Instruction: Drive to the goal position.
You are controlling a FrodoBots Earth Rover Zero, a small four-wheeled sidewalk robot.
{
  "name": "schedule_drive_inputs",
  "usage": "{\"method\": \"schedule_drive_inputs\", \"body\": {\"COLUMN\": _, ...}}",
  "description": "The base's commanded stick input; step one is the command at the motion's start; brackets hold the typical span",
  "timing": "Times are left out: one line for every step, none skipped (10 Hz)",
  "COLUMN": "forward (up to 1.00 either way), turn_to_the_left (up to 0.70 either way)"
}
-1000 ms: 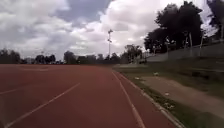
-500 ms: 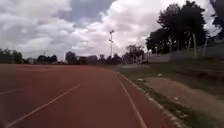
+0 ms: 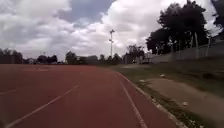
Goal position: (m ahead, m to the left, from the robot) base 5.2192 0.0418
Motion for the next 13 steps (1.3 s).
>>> {"method": "schedule_drive_inputs", "body": {"forward": 0.6, "turn_to_the_left": 0.0}}
{"method": "schedule_drive_inputs", "body": {"forward": 0.6, "turn_to_the_left": 0.0}}
{"method": "schedule_drive_inputs", "body": {"forward": 0.6, "turn_to_the_left": 0.0}}
{"method": "schedule_drive_inputs", "body": {"forward": 0.6, "turn_to_the_left": 0.0}}
{"method": "schedule_drive_inputs", "body": {"forward": 0.6, "turn_to_the_left": 0.0}}
{"method": "schedule_drive_inputs", "body": {"forward": 0.6, "turn_to_the_left": 0.0}}
{"method": "schedule_drive_inputs", "body": {"forward": 0.6, "turn_to_the_left": 0.0}}
{"method": "schedule_drive_inputs", "body": {"forward": 0.6, "turn_to_the_left": 0.0}}
{"method": "schedule_drive_inputs", "body": {"forward": 0.6, "turn_to_the_left": 0.0}}
{"method": "schedule_drive_inputs", "body": {"forward": 0.6, "turn_to_the_left": 0.0}}
{"method": "schedule_drive_inputs", "body": {"forward": 0.6, "turn_to_the_left": 0.0}}
{"method": "schedule_drive_inputs", "body": {"forward": 0.6, "turn_to_the_left": 0.0}}
{"method": "schedule_drive_inputs", "body": {"forward": 0.6, "turn_to_the_left": 0.0}}
